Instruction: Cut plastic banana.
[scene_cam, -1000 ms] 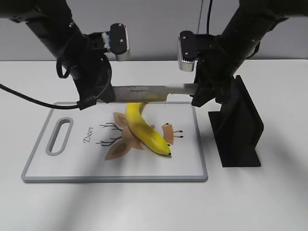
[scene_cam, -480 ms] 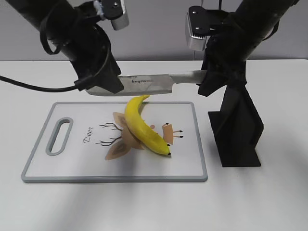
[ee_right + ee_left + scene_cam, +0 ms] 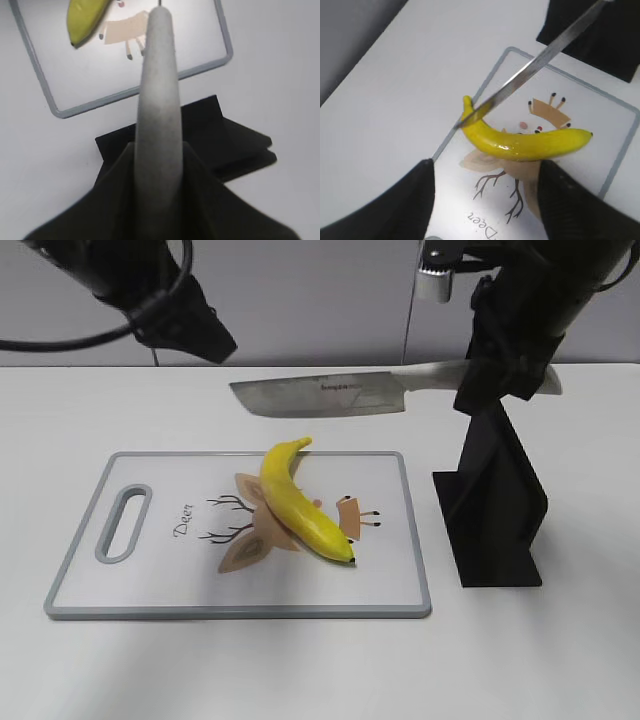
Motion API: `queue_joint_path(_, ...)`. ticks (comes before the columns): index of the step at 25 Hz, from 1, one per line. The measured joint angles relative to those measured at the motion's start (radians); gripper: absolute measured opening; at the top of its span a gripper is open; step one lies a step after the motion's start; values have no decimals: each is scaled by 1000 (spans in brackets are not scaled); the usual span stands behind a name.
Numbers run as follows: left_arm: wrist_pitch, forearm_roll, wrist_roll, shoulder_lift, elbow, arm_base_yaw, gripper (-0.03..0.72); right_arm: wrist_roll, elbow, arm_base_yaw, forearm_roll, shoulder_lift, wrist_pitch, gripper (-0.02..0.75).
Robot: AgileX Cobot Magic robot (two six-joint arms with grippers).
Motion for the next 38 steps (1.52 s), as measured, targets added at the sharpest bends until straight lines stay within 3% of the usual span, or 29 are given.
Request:
queue_joint_path(5, 15, 51, -169, -65, 0, 71, 601, 205, 0, 0, -40, -57, 26, 179)
queue_joint_path(11, 178, 203, -343, -134, 0, 121, 590, 420, 0, 0, -56, -117, 94, 179)
queue_joint_path(18, 322, 384, -599, -190, 0, 129, 588, 768, 0, 0, -116, -209, 99, 179)
queue_joint_path(22, 324, 411, -709, -220, 0, 129, 576, 887, 25, 0, -126, -232, 99, 179)
queue_joint_path(27, 325, 439, -760, -297, 4, 129, 550, 978, 159, 0, -126, -287, 91, 179)
queue_joint_path(32, 325, 510, -791, -421, 115, 129, 546, 1089, 335, 0, -128, -375, -63, 179)
queue_joint_path(38, 326, 510, -822, -640, 373, 129, 546, 1194, 476, 0, -165, -392, -204, 179)
